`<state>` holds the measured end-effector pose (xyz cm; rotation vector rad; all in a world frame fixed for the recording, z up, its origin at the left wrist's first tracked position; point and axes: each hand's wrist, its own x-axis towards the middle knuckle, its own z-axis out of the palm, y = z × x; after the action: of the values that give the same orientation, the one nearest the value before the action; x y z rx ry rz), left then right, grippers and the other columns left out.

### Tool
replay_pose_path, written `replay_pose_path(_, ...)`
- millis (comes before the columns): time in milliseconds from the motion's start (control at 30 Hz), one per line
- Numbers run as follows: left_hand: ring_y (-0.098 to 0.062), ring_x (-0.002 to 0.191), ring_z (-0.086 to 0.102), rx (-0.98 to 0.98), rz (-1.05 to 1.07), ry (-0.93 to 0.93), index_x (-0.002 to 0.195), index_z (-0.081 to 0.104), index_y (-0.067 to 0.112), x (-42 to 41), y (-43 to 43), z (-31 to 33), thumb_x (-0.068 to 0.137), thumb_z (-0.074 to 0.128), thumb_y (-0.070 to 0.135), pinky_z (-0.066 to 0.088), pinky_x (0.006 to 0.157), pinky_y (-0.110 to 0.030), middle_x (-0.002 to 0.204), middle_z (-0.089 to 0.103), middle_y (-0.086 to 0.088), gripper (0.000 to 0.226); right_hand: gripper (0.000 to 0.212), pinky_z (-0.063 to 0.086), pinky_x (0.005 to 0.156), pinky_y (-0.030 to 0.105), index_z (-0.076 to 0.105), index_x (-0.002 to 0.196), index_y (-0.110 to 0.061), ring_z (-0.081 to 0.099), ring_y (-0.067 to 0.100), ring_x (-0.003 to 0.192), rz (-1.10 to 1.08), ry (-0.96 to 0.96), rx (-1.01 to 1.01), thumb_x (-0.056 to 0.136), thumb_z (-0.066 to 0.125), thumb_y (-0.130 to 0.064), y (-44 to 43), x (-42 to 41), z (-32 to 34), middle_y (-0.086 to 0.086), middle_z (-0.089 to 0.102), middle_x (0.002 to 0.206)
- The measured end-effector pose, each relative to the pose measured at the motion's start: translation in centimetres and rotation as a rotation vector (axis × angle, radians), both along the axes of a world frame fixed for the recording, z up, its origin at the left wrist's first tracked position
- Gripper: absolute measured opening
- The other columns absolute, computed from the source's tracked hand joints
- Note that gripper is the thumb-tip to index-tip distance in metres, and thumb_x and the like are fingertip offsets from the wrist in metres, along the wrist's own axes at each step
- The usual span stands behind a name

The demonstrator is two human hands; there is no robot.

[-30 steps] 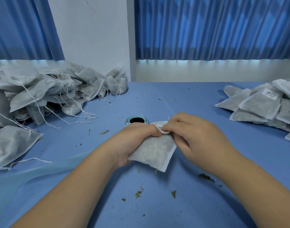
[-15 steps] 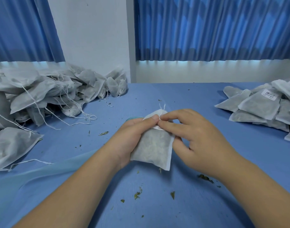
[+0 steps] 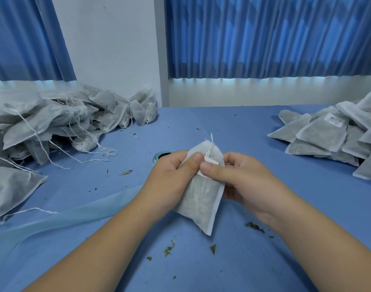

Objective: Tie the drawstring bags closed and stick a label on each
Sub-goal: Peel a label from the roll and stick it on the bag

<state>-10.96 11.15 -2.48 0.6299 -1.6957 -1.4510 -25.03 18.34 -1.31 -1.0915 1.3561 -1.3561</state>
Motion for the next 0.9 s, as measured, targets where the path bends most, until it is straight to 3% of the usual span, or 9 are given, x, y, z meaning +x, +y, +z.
replay_pose_path(67,-0.011,0.07,0.066,0.004,-0.025,0.017,0.076,0.076,0.024,0.0,0.1,0.0,0.085,0.058,0.042,0.053,0.062,-0.022,0.076,0.072,0.001,0.026,0.054,0.058,0.079,0.035,0.066,0.103,0.0,0.07,0.023,0.085,0.068,-0.121,0.009,0.063,0.078,-0.033,0.0,-0.2,0.0,0.016,0.073,0.1)
replay_pose_path(167,-0.012,0.073,0.068,0.03,-0.053,0.054,0.079,0.077,0.023,0.0,0.2,0.1,0.086,0.06,0.041,0.054,0.063,-0.022,0.081,0.074,0.0,0.026,0.067,0.047,0.099,0.047,0.06,0.115,0.009,0.064,0.027,0.093,0.098,-0.195,0.033,0.067,0.074,-0.036,-0.3,-0.8,0.0,0.019,0.069,0.105)
replay_pose_path(233,-0.012,0.075,0.068,0.046,-0.064,0.054,0.081,0.077,0.023,0.1,0.2,0.1,0.085,0.06,0.042,0.054,0.065,-0.022,0.083,0.075,-0.001,0.027,0.067,0.039,0.104,0.053,0.061,0.112,0.009,0.06,0.029,0.094,0.092,-0.169,0.036,0.067,0.074,-0.039,-0.4,-1.2,0.1,0.019,0.068,0.103)
replay_pose_path(433,-0.01,0.07,0.066,0.045,-0.057,0.027,0.076,0.077,0.026,0.2,0.3,0.2,0.083,0.057,0.042,0.051,0.062,-0.02,0.078,0.073,0.002,0.027,0.047,0.047,0.079,0.041,0.065,0.089,-0.01,0.061,0.027,0.084,0.071,-0.037,-0.026,0.063,0.079,-0.046,-0.3,-1.1,-0.1,0.014,0.07,0.089)
replay_pose_path(567,-0.011,0.067,0.065,0.032,-0.055,0.006,0.073,0.075,0.024,0.2,0.3,0.0,0.083,0.06,0.043,0.051,0.059,-0.02,0.074,0.071,0.001,0.026,0.033,0.044,0.054,0.023,0.063,0.076,-0.012,0.059,0.012,0.059,0.003,0.096,-0.04,0.068,0.076,-0.042,-0.3,-1.1,0.0,0.004,0.07,0.072)
replay_pose_path(667,-0.011,0.067,0.066,0.034,-0.044,-0.001,0.074,0.076,0.024,0.1,0.3,0.0,0.086,0.065,0.047,0.052,0.059,-0.021,0.075,0.072,0.001,0.028,0.032,0.045,0.053,0.023,0.065,0.081,-0.006,0.059,0.011,0.057,-0.025,0.136,-0.077,0.08,0.074,-0.036,-0.4,-1.2,-0.2,0.003,0.07,0.07)
replay_pose_path(800,-0.013,0.066,0.066,0.035,-0.021,-0.006,0.073,0.076,0.024,0.2,-0.1,-0.2,0.085,0.063,0.048,0.052,0.059,-0.024,0.074,0.072,-0.001,0.03,0.05,0.045,0.051,0.021,0.066,0.099,-0.002,0.06,0.012,0.062,0.061,0.173,-0.097,0.071,0.079,-0.041,-0.3,-0.8,-0.3,0.0,0.071,0.074)
replay_pose_path(900,-0.02,0.072,0.067,0.081,-0.048,0.0,0.078,0.076,0.018,0.4,-0.4,-0.3,0.082,0.063,0.046,0.053,0.063,-0.029,0.081,0.072,-0.009,0.031,0.039,0.044,0.05,0.02,0.068,0.098,-0.006,0.06,0.012,0.062,0.059,0.183,-0.103,0.075,0.081,-0.034,-0.4,-0.9,-0.3,0.0,0.071,0.075)
